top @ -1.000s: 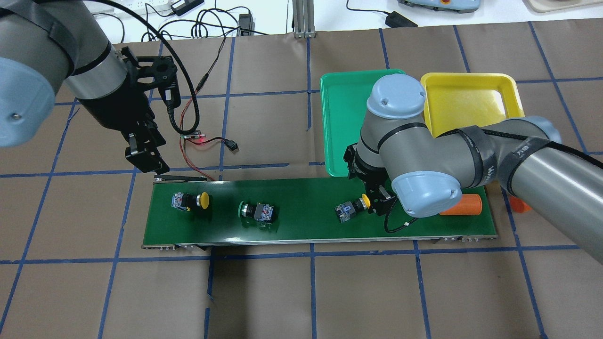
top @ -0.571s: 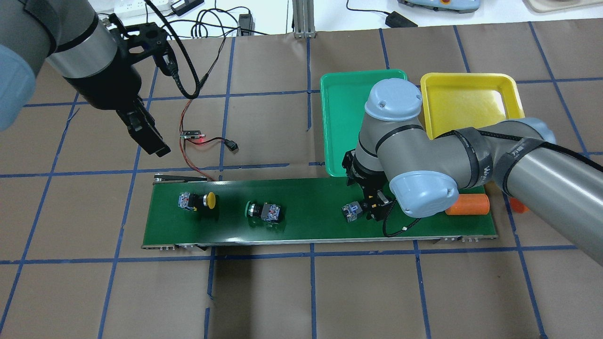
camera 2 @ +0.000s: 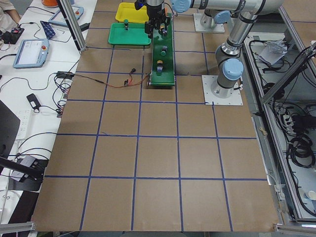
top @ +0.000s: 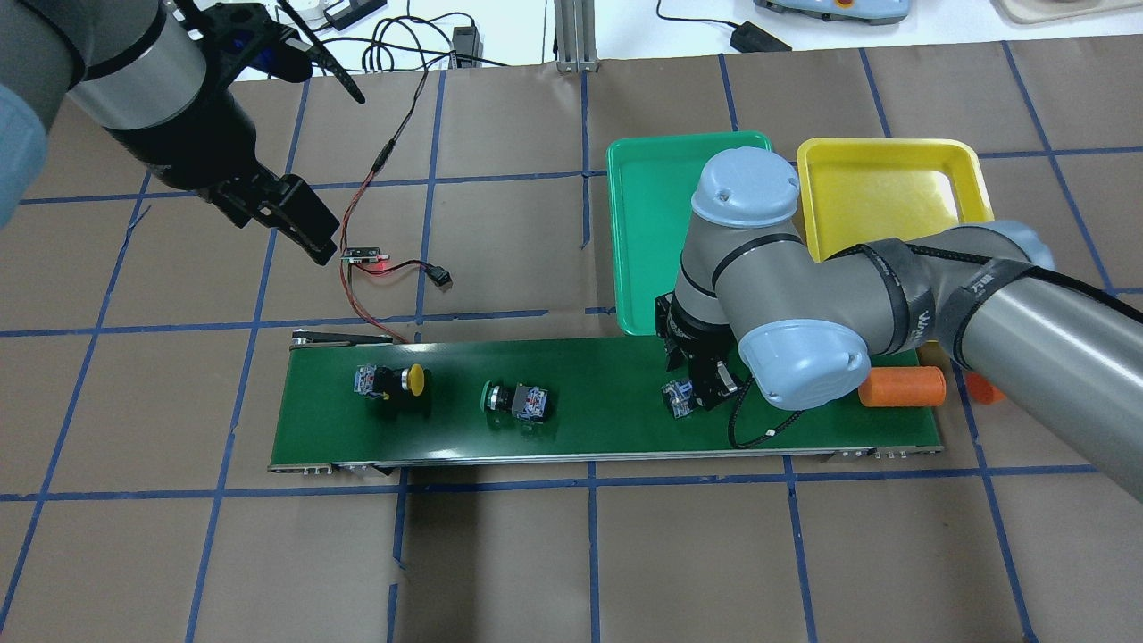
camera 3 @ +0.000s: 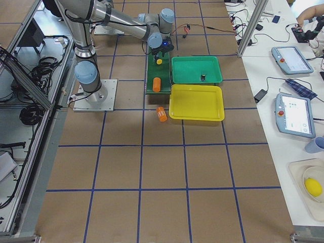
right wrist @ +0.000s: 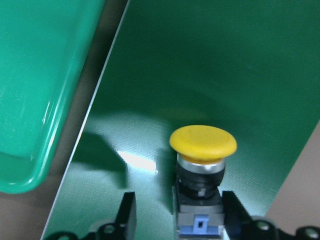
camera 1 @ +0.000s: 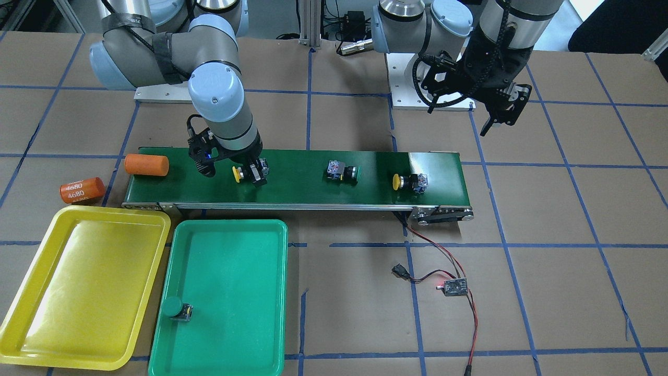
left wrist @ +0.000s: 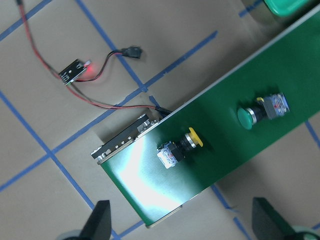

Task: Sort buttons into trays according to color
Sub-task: 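Raise the left gripper away while right gripper grasps the first yellow button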

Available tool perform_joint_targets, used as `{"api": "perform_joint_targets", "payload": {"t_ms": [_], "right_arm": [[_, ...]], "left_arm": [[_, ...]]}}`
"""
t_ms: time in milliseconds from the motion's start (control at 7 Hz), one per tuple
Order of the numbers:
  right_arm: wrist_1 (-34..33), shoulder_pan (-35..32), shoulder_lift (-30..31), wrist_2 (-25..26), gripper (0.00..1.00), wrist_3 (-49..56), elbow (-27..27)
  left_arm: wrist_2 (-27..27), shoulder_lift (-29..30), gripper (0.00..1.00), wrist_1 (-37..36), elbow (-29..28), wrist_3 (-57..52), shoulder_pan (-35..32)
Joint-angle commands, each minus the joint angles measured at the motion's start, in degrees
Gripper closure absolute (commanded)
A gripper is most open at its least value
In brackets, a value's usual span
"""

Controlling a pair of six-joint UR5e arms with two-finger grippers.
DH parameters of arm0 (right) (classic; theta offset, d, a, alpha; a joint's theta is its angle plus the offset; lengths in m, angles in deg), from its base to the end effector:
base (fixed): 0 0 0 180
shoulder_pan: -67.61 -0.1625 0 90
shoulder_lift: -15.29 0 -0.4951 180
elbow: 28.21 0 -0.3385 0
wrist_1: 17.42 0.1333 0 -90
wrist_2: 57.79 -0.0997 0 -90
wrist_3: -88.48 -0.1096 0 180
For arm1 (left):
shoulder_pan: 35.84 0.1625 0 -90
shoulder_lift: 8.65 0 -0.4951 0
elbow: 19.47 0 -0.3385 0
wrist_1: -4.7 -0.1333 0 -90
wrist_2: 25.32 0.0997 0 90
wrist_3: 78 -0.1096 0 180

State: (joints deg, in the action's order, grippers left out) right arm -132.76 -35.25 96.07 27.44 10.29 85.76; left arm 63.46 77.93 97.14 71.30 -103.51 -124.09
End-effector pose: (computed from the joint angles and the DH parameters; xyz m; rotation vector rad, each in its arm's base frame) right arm 0.2382 -0.4036 0.3441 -1.6767 -2.5989 -0.2406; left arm -0.1231 -0.4127 0.5632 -0.6427 -3.0549 0.0134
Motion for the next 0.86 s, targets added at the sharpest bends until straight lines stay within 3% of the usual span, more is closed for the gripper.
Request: {"api": "perform_joint_targets", "payload": {"t_ms": [0, 429, 714], "right_arm": [[-0.5, 0.46, 0.08, 2.48, 1.0, 3.2, -0.32], [-0.06, 1.25, 2.88, 5.73, 1.0, 6.45, -3.56], [-0.32, 4.91, 3.24, 8.89, 1.0, 15.81, -6.73]], "left_arm": [[0.16, -0.27, 0.0, -1.03, -0.68, 13.15, 0.19], [0.25, -0.53, 0.0, -0.33, -1.56, 24.85, 1.42], [0.25, -1.15, 0.0, -0.59, -0.95, 26.47, 1.42]]}}
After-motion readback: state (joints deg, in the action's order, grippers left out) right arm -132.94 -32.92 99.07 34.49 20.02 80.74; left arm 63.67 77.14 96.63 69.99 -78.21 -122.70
